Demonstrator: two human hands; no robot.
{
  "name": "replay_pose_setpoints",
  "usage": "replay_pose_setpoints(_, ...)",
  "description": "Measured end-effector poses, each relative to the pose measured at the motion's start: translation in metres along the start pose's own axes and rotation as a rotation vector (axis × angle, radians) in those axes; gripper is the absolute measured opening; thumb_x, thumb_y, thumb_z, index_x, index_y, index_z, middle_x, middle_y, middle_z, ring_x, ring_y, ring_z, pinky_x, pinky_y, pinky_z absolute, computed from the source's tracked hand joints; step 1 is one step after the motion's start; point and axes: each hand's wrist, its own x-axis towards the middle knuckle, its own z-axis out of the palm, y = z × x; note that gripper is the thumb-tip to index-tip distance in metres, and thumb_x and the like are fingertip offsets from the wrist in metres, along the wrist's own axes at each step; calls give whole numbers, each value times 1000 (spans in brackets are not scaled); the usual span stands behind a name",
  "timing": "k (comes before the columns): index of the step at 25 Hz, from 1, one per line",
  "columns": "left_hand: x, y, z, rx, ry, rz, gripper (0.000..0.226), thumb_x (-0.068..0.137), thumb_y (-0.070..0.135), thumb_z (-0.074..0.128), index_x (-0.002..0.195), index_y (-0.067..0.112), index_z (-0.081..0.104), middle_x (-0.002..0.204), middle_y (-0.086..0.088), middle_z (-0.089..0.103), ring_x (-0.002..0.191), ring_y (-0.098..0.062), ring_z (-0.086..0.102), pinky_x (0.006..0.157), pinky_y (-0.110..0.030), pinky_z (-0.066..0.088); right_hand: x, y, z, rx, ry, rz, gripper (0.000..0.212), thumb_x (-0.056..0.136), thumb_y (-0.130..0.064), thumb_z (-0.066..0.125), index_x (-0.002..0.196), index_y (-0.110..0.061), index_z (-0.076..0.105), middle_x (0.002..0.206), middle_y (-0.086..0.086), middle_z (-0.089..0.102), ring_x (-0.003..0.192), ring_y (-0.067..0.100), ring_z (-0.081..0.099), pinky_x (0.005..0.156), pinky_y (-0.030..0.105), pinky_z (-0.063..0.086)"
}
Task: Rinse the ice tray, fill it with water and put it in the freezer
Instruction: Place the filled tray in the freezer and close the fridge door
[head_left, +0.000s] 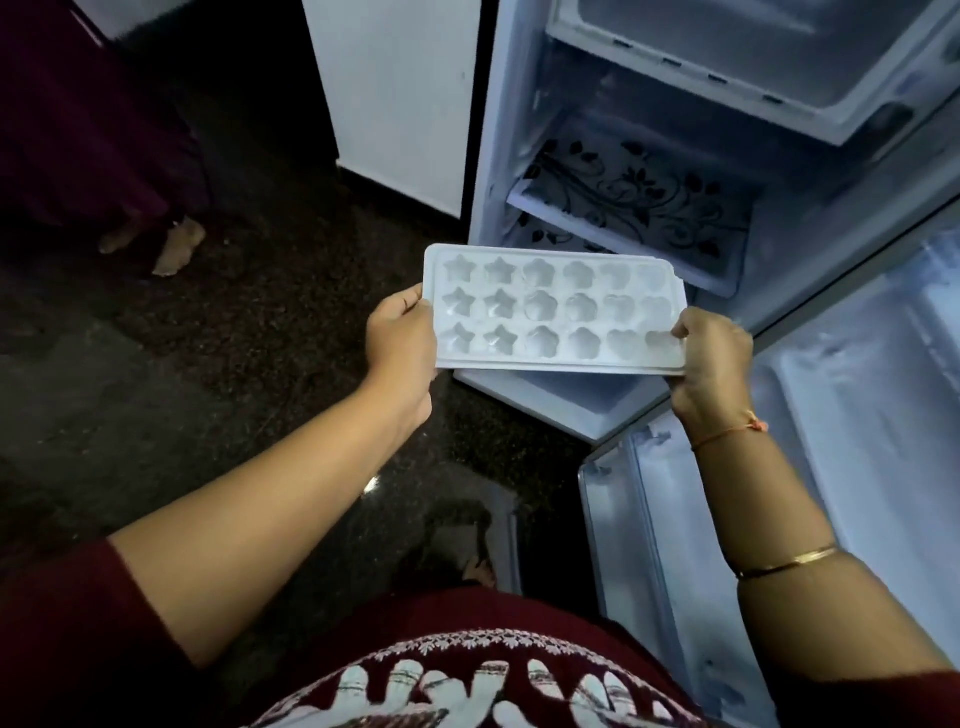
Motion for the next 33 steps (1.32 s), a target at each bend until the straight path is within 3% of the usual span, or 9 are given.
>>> replay_pose_setpoints(6,22,17,57,-43,-86,38,25,93,9,47,82,24,64,84,2,69,74,-13,67,64,-28,59,50,-26,-9,51,75,-9,25,70,3,46,56,-14,36,61,2,31,60,16,31,61,34,28)
replay_pose_setpoints(9,38,31,77,-31,-119,56,29,93,8,46,77,24,65,85,0,70,79,-17,67,76,-37,57,69,-33,-8,119,101,-16,29,72,7,43,55,-15,35,61,2,29,56,16,30,56,29,26)
replay_pose_setpoints(16,107,76,137,59,-248,121,33,94,6,37,104,16,68,105,-3,70,100,-23,65,96,-47,50,117,-78,13,195,217,-100,32,74,6,48,54,-17,37,60,2,30,57,14,31,56,31,26)
replay_pose_setpoints(19,129,99,156,71,-327,137,36,95,7,35,118,15,62,109,-4,69,101,-23,66,91,-44,54,135,-93,25,257,259,-124,31,75,7,49,55,-15,39,62,3,35,58,14,37,55,29,31)
replay_pose_setpoints(23,163,126,186,122,-403,205,37,93,5,35,107,20,66,102,0,72,100,-28,67,91,-47,54,158,-118,40,330,308,-122,24,73,8,48,59,-11,45,66,7,43,66,23,46,59,32,39)
replay_pose_setpoints(27,190,138,219,146,-393,252,28,92,10,40,99,14,67,103,-3,72,99,-25,67,92,-45,54,188,-134,48,353,293,-108,19,72,8,47,63,-8,51,68,7,49,72,26,52,62,32,43)
replay_pose_setpoints(30,211,146,244,134,-370,286,25,91,10,42,100,11,65,99,-2,70,95,-23,65,78,-33,55,216,-142,54,345,261,-110,12,65,3,52,66,-9,55,72,7,52,78,27,54,70,36,44)
replay_pose_setpoints(31,215,147,250,144,-370,295,26,90,7,41,95,11,66,95,-3,68,90,-22,63,69,-26,50,223,-144,55,335,250,-110,12,62,1,54,67,-10,55,73,6,52,79,26,55,71,37,44)
replay_pose_setpoints(33,223,149,264,161,-376,318,28,87,3,39,78,17,62,88,-8,66,83,-24,60,66,-29,46,237,-150,57,323,231,-117,14,63,1,54,68,-12,56,72,5,53,76,25,55,68,37,44)
